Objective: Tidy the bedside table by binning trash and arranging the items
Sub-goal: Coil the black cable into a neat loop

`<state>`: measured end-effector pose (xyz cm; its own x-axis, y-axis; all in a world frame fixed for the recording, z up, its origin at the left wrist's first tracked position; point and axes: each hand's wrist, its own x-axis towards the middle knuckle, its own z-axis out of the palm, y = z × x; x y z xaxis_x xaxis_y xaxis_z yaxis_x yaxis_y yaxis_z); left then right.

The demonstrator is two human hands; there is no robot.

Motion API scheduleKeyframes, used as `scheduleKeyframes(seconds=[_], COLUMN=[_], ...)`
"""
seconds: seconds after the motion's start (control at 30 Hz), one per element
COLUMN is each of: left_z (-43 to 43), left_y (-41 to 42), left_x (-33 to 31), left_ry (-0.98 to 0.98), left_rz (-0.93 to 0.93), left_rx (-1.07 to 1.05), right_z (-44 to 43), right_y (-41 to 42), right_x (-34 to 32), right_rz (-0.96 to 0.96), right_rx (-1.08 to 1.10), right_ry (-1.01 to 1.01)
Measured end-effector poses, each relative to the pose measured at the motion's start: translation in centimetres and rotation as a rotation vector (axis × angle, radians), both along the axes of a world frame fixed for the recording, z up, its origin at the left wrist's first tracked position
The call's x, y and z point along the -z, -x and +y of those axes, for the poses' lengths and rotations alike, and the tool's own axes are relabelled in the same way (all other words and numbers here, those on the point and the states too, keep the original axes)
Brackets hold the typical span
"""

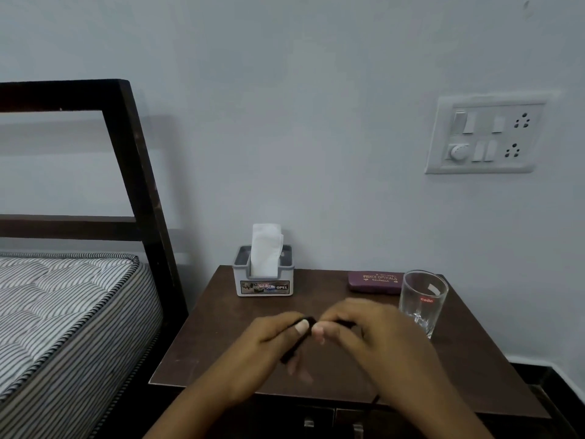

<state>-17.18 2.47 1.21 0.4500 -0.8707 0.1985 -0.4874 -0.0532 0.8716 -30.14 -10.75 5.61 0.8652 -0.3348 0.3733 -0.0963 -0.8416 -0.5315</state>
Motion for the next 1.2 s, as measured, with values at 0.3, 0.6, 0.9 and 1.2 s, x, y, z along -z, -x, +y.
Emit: scheduleKeyframes(seconds=[0.3,0.6,0.9,1.2], left_z=[-0.5,-1.5,-2.0,-1.2], left_y=[1.6,1.9,1.5,3.0], left_x=[-2.3,-1.7,1.2,1.9], left_ry=[0.411,0.602,0.206,0.086], left_rz=[1.071,0.926,-0.058,0.16], left_rx=[0.159,-0.142,-0.284,-0.029], right_z=[-0.5,2.3,2.5,0.2], right_y=[-1.7,-0.4,1.1,1.7], right_x=[2.8,5.7,3.2,2.3], right_rz=[-0.327,-0.043,0.163,-0.026], right_rx=[-0.084,0.158,0.137,0.118], right_ry=[-0.471,-0.139,-0.097,0.056])
